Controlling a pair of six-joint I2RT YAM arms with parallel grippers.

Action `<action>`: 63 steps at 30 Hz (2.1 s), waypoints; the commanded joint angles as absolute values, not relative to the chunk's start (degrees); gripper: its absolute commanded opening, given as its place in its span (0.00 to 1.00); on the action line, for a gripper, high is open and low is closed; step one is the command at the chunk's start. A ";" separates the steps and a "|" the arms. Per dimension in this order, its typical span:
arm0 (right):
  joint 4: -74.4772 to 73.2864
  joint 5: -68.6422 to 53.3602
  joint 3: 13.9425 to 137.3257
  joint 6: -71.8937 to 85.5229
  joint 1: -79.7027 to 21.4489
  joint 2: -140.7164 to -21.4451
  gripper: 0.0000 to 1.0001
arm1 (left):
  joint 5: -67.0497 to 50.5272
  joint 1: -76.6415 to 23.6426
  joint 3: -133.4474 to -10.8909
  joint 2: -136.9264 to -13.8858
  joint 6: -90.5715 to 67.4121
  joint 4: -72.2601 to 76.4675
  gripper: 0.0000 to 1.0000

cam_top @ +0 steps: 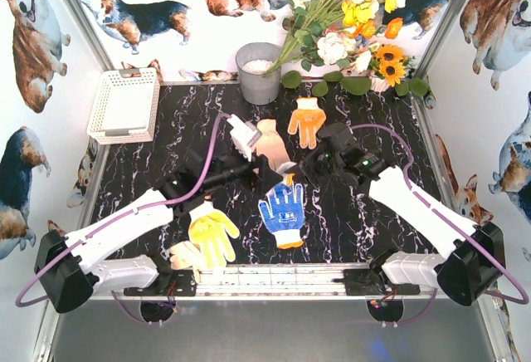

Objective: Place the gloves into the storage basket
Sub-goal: Pick up the glove from the center of the board, then turn over the glove.

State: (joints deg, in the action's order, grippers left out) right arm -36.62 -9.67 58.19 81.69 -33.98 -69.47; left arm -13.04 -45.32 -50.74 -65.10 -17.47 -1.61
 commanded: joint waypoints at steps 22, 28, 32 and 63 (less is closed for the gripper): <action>-36.55 -1.88 61.43 90.05 -33.07 -62.19 0.00 | -1.39 -52.93 -61.22 -77.91 -9.45 1.76 0.49; -32.32 -2.69 58.40 84.90 -32.08 -60.30 0.00 | 0.79 -53.00 -62.07 -77.73 -11.51 2.17 0.00; -30.63 -3.09 56.92 76.16 -30.74 -58.15 0.38 | 3.84 -52.66 -61.92 -74.56 -11.72 -1.75 0.00; -27.41 -35.71 68.79 -3.04 -38.50 -58.65 0.81 | -54.99 -31.73 -79.33 -75.57 2.30 -45.98 0.00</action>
